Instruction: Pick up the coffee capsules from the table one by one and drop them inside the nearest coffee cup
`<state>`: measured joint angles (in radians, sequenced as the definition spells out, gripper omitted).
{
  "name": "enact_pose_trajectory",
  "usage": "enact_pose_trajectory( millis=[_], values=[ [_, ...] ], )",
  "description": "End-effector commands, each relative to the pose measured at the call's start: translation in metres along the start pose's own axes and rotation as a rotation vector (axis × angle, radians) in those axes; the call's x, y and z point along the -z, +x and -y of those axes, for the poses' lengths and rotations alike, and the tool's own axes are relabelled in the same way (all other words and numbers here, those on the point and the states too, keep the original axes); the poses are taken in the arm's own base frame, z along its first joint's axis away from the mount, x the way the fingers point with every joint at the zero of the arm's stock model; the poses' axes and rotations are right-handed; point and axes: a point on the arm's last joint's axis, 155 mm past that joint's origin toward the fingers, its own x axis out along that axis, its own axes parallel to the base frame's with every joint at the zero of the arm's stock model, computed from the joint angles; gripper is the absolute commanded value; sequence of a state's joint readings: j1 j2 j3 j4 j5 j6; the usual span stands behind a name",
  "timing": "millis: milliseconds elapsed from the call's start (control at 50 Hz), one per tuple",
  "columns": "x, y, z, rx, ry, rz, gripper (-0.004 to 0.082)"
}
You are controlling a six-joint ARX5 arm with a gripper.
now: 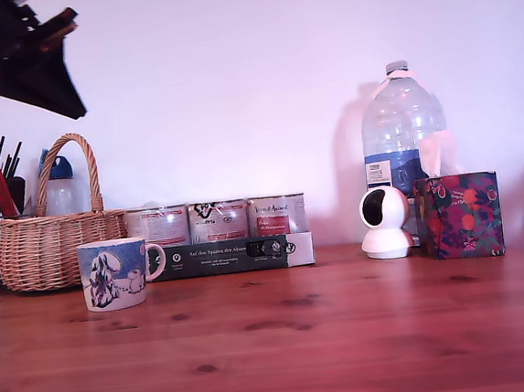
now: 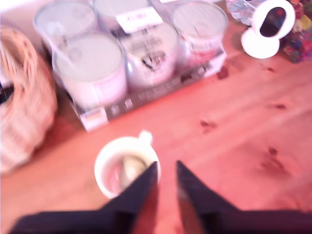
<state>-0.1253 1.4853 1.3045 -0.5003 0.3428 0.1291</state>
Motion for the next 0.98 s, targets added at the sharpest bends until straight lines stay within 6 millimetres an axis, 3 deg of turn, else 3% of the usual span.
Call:
enact_pose_trajectory(
  millis=[0,160,520,840,960],
  values=[
    [0.016,-0.006,-0.001,-0.01,-0.015,0.008,-0.0022],
    [0.041,-0.024,0.0,-0.04,-0.033,0.048,-0.0022],
    [0.069,-0.061,0.009,-0.087,-0.052,0.225,-0.0022],
    [0.116,-0.076,0.016,-0.117,-0.086,0.254,-0.0022],
    [0.119,-0.08,0.02,-0.113,-0.089,0.273,-0.0022]
  ],
)
